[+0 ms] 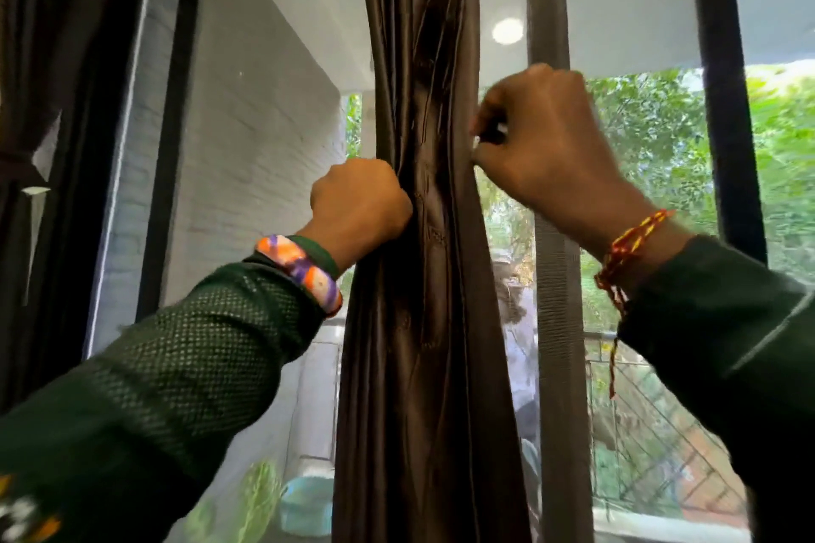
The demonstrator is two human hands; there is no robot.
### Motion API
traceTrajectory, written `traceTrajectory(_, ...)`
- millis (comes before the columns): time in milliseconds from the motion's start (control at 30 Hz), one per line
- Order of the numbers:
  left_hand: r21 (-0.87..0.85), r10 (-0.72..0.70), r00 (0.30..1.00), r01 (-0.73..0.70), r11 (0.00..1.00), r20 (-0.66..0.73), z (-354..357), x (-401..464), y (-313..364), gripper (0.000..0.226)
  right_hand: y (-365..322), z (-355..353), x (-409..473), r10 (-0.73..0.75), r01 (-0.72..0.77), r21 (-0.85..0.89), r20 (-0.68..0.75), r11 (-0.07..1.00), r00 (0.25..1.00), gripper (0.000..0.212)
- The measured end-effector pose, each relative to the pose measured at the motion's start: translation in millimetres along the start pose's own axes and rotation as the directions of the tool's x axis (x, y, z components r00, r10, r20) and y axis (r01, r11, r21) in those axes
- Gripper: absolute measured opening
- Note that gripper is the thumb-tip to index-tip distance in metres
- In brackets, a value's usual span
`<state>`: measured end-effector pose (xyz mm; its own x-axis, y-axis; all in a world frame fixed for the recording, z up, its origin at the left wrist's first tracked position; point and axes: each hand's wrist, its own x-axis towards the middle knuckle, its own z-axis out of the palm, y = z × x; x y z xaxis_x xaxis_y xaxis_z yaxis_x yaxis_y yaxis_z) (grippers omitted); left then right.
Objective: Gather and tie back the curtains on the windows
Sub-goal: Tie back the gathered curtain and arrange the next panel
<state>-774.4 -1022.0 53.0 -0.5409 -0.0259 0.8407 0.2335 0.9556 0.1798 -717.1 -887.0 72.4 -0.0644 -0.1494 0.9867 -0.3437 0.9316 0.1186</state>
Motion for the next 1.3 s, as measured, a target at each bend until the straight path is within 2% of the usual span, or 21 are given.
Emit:
traceTrajectory(100, 0.057, 0.026, 0.995, -0.02, 0.998, -0.097, -1, -8, 12, 0.035, -14, 8, 3, -0.078, 0.073, 0.125, 0.037, 0.99, 0.996, 0.027)
traceTrajectory(200, -0.063, 0.051, 0.991, -0.059, 0.996, -0.12, -4, -10, 19, 0.032, -22, 17, 7, -0.117, 0.088, 0.306, 0.076, 0.948, 0.99, 0.039)
traceTrajectory(267, -0.207, 0.102, 0.993, -0.113, 0.972, -0.061, -6, -7, 19, 0.031, -19, 22, 13, -0.104, 0.059, 0.398, 0.094, 0.916, 0.99, 0.036)
traceTrajectory(300, -0.37, 0.11, 0.994, -0.106, 0.923, -0.01, -8, -5, 17, 0.029, -17, 24, 17, -0.083, 0.027, 0.431, 0.111, 0.902, 0.99, 0.032)
traceTrajectory(367, -0.733, 0.139, 0.984, -0.011, 0.68, 0.114, -15, -6, 9, 0.024, -11, 26, 23, -0.042, -0.042, 0.453, 0.174, 0.89, 0.984, 0.028)
traceTrajectory(400, -0.829, 0.17, 0.975, 0.027, 0.559, 0.146, -18, -7, 4, 0.02, -8, 27, 24, -0.033, -0.061, 0.442, 0.203, 0.895, 0.979, 0.026)
traceTrajectory(433, -0.885, 0.199, 0.968, 0.047, 0.464, 0.155, -19, -8, -1, 0.019, -6, 29, 26, -0.032, -0.067, 0.428, 0.221, 0.901, 0.975, 0.023)
traceTrajectory(500, -0.946, 0.243, 0.962, 0.044, 0.321, 0.127, -16, -12, -10, 0.031, -2, 31, 28, -0.019, -0.085, 0.425, 0.234, 0.901, 0.972, 0.019)
traceTrajectory(567, -0.961, 0.215, 0.975, -0.002, 0.276, 0.06, -11, -16, -15, 0.043, 0, 33, 29, -0.003, -0.114, 0.453, 0.249, 0.884, 0.968, 0.018)
traceTrajectory(700, -0.941, 0.141, 0.989, -0.081, 0.328, -0.036, -8, -18, -24, 0.051, -4, 32, 33, 0.014, -0.165, 0.503, 0.29, 0.849, 0.957, 0.023)
traceTrajectory(833, -0.927, 0.126, 0.989, -0.112, 0.358, -0.071, -16, -15, -34, 0.034, -9, 27, 35, -0.046, -0.127, 0.484, 0.329, 0.866, 0.943, 0.02)
traceTrajectory(900, -0.873, 0.1, 0.983, -0.182, 0.452, -0.154, -20, -10, -34, 0.024, -11, 25, 35, -0.071, -0.105, 0.49, 0.328, 0.865, 0.942, 0.017)
traceTrajectory(933, -0.799, 0.09, 0.966, -0.25, 0.547, -0.24, -21, -9, -35, 0.019, -12, 24, 35, -0.076, -0.101, 0.497, 0.323, 0.862, 0.943, 0.015)
traceTrajectory(1000, -0.488, 0.179, 0.853, -0.438, 0.755, -0.49, -22, -7, -35, 0.016, -13, 23, 35, -0.069, -0.105, 0.508, 0.312, 0.855, 0.948, 0.013)
traceTrajectory(1033, -0.276, 0.287, 0.763, -0.514, 0.812, -0.579, -22, -7, -36, 0.017, -12, 22, 36, -0.055, -0.121, 0.515, 0.312, 0.849, 0.948, 0.013)
traceTrajectory(1067, -0.076, 0.402, 0.677, -0.559, 0.826, -0.616, -23, -7, -36, 0.018, -12, 20, 36, -0.042, -0.143, 0.525, 0.324, 0.839, 0.945, 0.013)
traceTrajectory(1133, 0.234, 0.595, 0.548, -0.589, 0.773, -0.588, -23, -7, -36, 0.022, -13, 16, 35, -0.024, -0.197, 0.553, 0.366, 0.809, 0.93, 0.011)
traceTrajectory(1167, 0.31, 0.661, 0.526, -0.606, 0.733, -0.534, -25, -7, -33, 0.022, -12, 13, 36, -0.013, -0.229, 0.573, 0.387, 0.787, 0.922, 0.006)
traceTrajectory(1200, 0.286, 0.686, 0.556, -0.639, 0.714, -0.469, -29, -6, -28, 0.024, -11, 11, 38, 0.014, -0.274, 0.586, 0.408, 0.763, 0.913, 0.005)
traceTrajectory(1267, 0.144, 0.653, 0.629, -0.665, 0.733, -0.421, -39, -2, -26, 0.029, -7, 8, 42, 0.083, -0.386, 0.6, 0.468, 0.701, 0.88, 0.016)
traceTrajectory(1300, 0.113, 0.657, 0.643, -0.675, 0.729, -0.395, -43, 1, -26, 0.03, -5, 6, 44, 0.104, -0.441, 0.605, 0.509, 0.662, 0.854, 0.017)
